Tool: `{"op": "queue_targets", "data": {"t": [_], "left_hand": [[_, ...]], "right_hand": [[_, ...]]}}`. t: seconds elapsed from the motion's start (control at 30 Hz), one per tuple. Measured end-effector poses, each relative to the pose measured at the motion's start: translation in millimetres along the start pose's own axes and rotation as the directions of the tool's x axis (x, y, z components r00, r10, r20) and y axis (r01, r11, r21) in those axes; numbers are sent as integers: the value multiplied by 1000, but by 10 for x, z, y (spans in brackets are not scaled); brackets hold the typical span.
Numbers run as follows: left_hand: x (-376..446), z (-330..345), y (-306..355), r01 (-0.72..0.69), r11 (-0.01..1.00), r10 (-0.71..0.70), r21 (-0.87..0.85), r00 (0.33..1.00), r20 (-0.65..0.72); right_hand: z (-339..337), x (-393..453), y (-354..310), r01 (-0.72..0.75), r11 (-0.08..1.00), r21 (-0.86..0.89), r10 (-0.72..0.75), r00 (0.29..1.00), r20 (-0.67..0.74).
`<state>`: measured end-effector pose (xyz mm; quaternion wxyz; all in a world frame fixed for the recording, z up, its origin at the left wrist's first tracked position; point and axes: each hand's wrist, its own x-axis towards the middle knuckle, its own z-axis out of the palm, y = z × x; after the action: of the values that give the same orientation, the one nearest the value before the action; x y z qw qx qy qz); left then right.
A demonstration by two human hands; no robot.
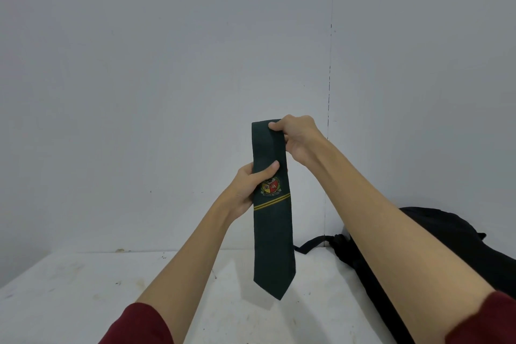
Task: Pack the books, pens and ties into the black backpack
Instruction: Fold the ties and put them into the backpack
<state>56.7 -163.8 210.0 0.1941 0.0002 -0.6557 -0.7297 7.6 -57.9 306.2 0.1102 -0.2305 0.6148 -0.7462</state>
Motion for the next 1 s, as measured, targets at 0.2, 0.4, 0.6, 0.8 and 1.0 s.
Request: {"op": "queue_targets", "data": {"t": [0.2, 0.4, 0.6, 0.8, 1.0], "left_hand": [[-23, 31, -67, -31, 995, 23, 91, 996, 83], [-58, 51, -87, -49, 981, 36, 189, 997, 74], [-67, 59, -166, -56, 961, 54, 272, 998, 12], [-127, 113, -141, -78, 967, 73, 244, 997, 27], [-203, 137, -123, -46, 987, 41, 151, 998, 40]], "right_hand": [[5, 31, 12, -17, 1000, 8, 17, 1000, -1], [-17, 58, 21, -7, 1000, 5, 7, 1000, -4], [-43, 112, -75, 17, 1000, 5, -17, 1000, -20], [-39, 134, -172, 42, 995, 94, -38, 998, -41], [-47, 165, -223, 84, 996, 20, -83, 995, -46]]}}
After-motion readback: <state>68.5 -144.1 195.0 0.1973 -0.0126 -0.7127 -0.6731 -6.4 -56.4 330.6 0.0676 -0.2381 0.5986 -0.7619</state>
